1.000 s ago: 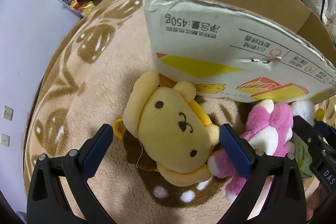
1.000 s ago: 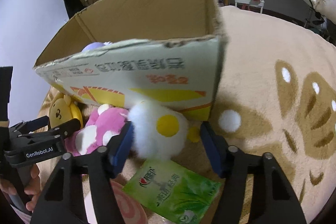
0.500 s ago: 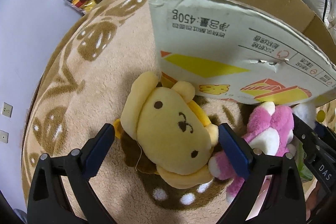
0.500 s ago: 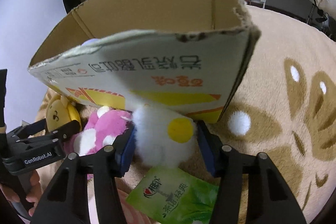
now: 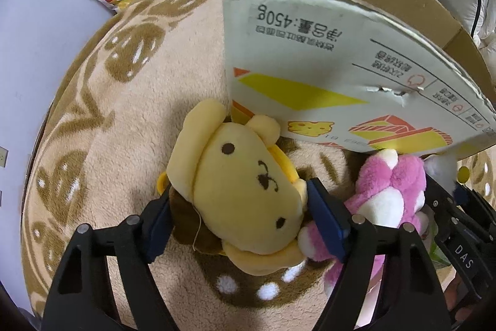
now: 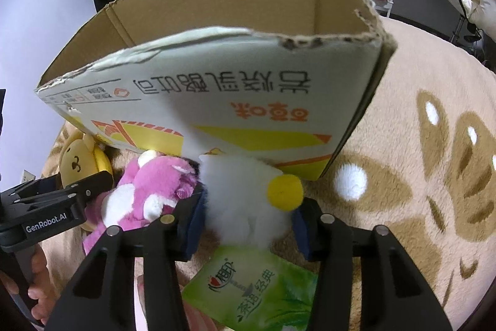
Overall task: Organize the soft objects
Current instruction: 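Lower the left tool onto the yellow bear while the right tool reaches the white chick, then close both tools and lift the yellow bear and white chick toward the box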
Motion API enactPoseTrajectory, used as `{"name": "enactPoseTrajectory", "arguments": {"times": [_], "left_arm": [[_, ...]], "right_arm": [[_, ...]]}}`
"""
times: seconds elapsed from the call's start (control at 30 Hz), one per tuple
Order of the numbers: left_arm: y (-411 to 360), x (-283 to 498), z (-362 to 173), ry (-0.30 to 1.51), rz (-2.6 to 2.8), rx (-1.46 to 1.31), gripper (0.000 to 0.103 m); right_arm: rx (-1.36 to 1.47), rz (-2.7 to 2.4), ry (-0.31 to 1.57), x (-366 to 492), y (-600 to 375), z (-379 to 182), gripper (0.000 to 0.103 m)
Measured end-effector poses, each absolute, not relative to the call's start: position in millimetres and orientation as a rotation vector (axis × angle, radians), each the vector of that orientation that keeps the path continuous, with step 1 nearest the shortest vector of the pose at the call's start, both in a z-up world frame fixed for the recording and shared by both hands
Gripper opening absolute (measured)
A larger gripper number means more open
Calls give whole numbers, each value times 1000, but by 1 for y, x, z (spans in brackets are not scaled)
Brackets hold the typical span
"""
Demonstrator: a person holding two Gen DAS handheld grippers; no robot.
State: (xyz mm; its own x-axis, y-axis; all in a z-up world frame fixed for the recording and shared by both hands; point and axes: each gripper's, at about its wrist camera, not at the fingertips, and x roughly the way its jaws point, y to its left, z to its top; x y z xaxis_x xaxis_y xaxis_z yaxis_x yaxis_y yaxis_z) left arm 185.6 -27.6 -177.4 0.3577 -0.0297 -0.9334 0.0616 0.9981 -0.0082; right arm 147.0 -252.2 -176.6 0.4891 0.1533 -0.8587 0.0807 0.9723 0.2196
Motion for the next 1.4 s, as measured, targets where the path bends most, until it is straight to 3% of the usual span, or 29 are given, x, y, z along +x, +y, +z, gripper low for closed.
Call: {"name": "enactPoseTrajectory", "arguments": {"times": [0.23, 0.4, 0.6, 1.4], "left_arm": [[-23, 183, -172, 1189, -32, 13, 74], [-12, 180, -163, 1156, -12, -50, 61], [-14, 175, -154, 1121, -9, -41, 54], [-13, 117, -77, 823, -61, -36, 54]], "right_arm": [[233, 53, 1050, 140, -246, -171, 41], [260, 52, 1041, 134, -253, -166, 40], [301, 39, 1015, 127, -263, -157, 39], [375, 69, 827, 89, -285, -94, 39]]}}
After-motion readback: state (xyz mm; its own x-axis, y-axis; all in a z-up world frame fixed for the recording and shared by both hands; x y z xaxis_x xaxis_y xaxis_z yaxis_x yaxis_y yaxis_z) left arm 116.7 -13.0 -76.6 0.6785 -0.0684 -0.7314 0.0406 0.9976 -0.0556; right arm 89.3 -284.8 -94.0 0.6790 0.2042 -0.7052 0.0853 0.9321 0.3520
